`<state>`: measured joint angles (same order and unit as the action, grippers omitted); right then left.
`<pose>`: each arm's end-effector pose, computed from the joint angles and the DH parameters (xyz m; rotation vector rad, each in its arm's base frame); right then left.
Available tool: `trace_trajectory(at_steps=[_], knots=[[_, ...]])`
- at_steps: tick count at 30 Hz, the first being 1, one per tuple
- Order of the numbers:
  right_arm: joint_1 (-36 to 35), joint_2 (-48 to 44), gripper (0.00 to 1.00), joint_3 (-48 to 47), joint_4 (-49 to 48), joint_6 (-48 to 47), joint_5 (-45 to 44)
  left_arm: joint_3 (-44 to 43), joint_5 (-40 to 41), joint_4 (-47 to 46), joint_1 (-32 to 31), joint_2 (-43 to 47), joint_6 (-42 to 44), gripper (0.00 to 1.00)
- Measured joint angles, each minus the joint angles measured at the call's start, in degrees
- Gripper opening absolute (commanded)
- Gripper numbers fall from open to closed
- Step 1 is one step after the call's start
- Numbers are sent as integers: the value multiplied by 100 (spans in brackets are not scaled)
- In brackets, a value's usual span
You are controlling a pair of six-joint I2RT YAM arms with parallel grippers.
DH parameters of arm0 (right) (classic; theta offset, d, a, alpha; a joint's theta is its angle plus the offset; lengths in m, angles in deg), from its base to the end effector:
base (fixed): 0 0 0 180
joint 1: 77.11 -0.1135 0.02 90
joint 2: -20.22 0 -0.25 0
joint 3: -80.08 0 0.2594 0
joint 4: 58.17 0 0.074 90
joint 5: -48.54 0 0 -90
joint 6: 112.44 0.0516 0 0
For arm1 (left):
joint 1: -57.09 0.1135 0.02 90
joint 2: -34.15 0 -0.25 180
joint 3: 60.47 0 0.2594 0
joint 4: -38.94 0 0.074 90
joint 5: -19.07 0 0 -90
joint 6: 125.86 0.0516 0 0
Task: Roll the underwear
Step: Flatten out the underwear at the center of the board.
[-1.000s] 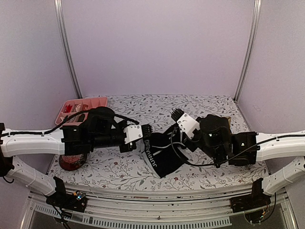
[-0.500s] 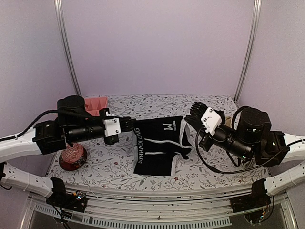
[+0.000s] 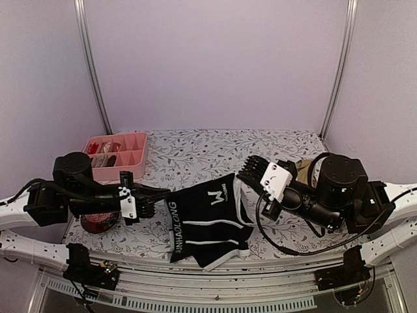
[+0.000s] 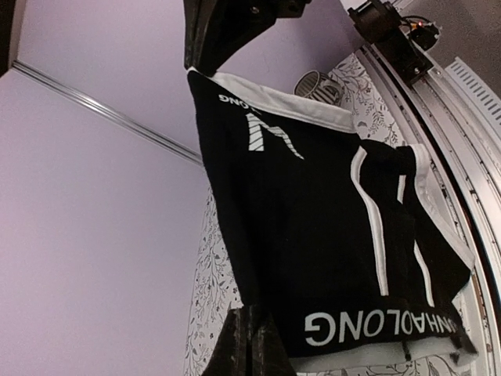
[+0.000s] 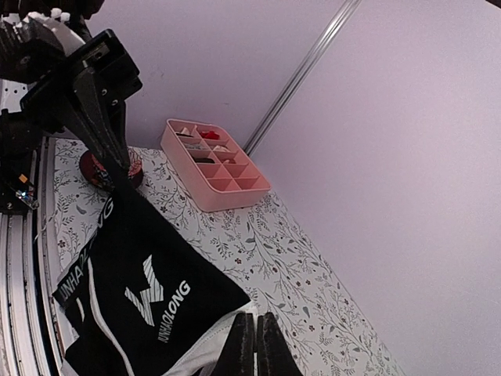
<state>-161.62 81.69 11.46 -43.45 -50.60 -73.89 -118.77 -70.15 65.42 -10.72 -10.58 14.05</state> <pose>0.0538 0.2706 0.3499 -1.1310 1.2541 0.2573 0.0826 -0.2006 0.3222 1.5365 0.9397 -0.2111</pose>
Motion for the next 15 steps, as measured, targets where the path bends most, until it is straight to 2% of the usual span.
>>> trace_trajectory(at_steps=[3, 6, 10, 15], knots=[[205, 195, 2, -79, -94, -37, -107, 199, 129, -81, 39, -46, 31, 0], [664, 468, 2, -109, -166, -2, -162, 299, 127, -310, 337, -350, 105, 0], [1419, 997, 2, -109, -306, 22, -149, 348, 7, -903, 1228, -1108, 240, 0], [2459, 1967, 2, -216, -713, -7, 186, 203, -149, -1731, 2251, -2671, 422, 0]])
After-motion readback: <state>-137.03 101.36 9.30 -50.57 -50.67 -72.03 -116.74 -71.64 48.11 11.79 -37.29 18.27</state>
